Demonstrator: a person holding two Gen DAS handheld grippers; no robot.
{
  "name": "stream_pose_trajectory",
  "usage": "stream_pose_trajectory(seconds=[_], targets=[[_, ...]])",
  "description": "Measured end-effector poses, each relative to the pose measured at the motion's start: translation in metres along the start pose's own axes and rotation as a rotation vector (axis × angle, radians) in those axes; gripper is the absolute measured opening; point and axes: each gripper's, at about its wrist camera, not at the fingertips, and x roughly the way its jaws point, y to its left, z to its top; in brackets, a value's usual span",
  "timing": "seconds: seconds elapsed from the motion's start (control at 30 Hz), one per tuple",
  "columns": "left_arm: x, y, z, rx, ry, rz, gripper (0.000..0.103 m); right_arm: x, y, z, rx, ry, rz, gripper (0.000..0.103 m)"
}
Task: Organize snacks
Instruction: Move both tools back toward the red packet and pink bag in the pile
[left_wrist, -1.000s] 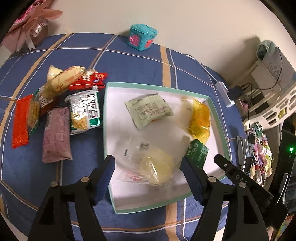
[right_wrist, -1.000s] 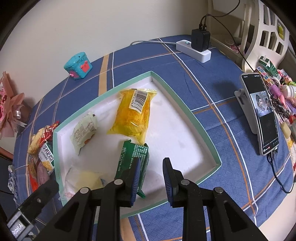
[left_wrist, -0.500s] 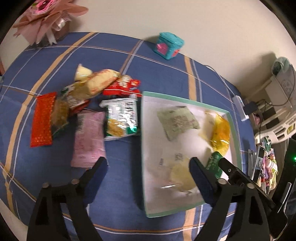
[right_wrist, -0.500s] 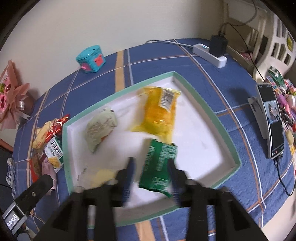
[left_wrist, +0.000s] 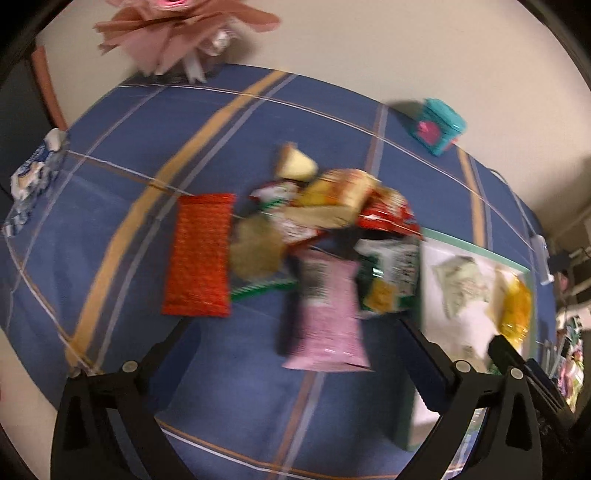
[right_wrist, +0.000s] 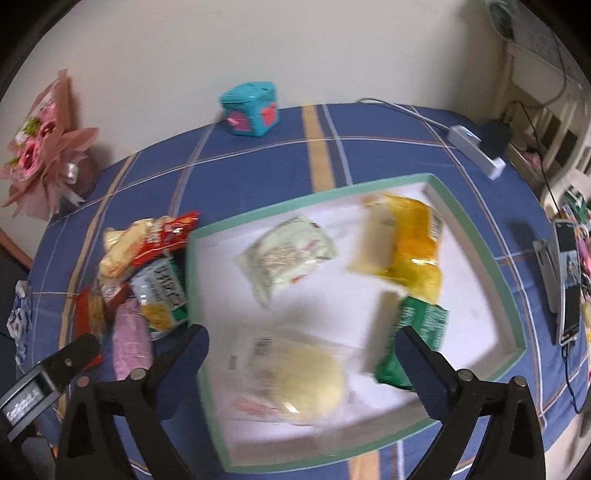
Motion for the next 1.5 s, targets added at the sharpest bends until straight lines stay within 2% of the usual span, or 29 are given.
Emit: stream_pose_trajectory(seconds=[0.33, 0.47, 0.6, 0.8, 0.93, 1.2, 1.5], targets=[[-0.014, 0.095, 0.023, -0.129, -0.081, 0.154, 0.103, -0.009, 0.072, -0.005, -0.100, -0.033, 0.094, 0.103], [-0.018, 0.127, 0.027, -0.191, -0.102, 0.182, 0.103, -0.008, 0.100, -0.009, -0.147, -0.034, 0.130, 0.103], [-0.018, 0.140, 0.030, -0.202, -0.119, 0.195, 0.103, -0.002, 0.130, -0.017, -0.210, -0.020, 0.157, 0.103], [-0.015, 0.141, 0.032, -0.169, -0.103, 0.189, 0.103, 0.013, 0.161, -0.030, -0.282, 0.022, 0.156, 0.103], [-0.002, 0.133, 0.032, -0.167, -0.053, 0.139, 0.103, 0.034, 0.172, -0.039, -0.317, 0.076, 0.132, 0.103], [0.035, 0.109, 0.032, -0.139, 0.028, 0.081, 0.103, 0.066, 0.176, -0.050, -0.357, 0.150, 0.084, 0.103], [0.060, 0.088, 0.035, -0.074, 0.049, 0.112, 0.102, 0.077, 0.169, -0.050, -0.347, 0.175, 0.091, 0.103]])
